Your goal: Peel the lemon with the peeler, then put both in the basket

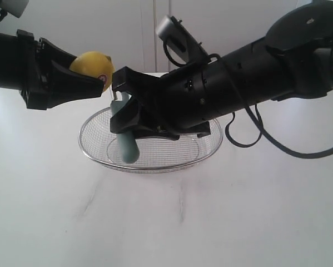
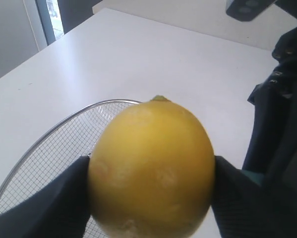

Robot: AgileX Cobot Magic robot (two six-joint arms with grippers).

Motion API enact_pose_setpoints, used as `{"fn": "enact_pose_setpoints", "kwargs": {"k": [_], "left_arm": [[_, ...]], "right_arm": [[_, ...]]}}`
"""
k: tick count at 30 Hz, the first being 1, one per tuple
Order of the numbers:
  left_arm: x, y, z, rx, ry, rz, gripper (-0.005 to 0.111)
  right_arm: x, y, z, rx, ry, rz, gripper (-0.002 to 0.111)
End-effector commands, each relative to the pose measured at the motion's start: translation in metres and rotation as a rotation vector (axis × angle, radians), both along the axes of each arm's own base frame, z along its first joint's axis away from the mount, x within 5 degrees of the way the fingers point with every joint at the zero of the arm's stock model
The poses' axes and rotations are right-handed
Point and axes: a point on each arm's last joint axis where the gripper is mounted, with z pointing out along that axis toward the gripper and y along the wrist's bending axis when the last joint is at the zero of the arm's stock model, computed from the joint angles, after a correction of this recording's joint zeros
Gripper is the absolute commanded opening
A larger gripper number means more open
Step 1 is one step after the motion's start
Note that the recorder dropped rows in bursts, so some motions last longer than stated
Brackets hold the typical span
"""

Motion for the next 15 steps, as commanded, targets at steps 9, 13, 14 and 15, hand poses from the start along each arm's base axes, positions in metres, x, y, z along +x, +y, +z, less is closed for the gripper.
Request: {"fn": "enact_pose_setpoints", "kwargs": {"k": [9,13,14,15], "left_arm": [[-0.0017,-0.0003,0.0048,-0.027,-0.007,-0.005,0.000],[-0.0017,-0.0003,0.0048,-0.027,-0.007,-0.005,0.000],[-0.0017,-0.0003,0.0048,-0.027,-0.007,-0.005,0.000],[-0.0017,-0.0003,0.0048,-0.027,-0.007,-0.005,0.000]], "right_arm": [[-0.0008,-0.0002,0.0017,0.016,0.013,0.001,0.000],[0.0024,-0.0007,0.0020,0.021,0.010,-0.040,0.000],[0.0027,-0.0008,0.0022,0.022,0.009,-0.044,0.000],[0.0029,-0.0007,0.0023,0.024,0.011,-0.047,0.000]]}}
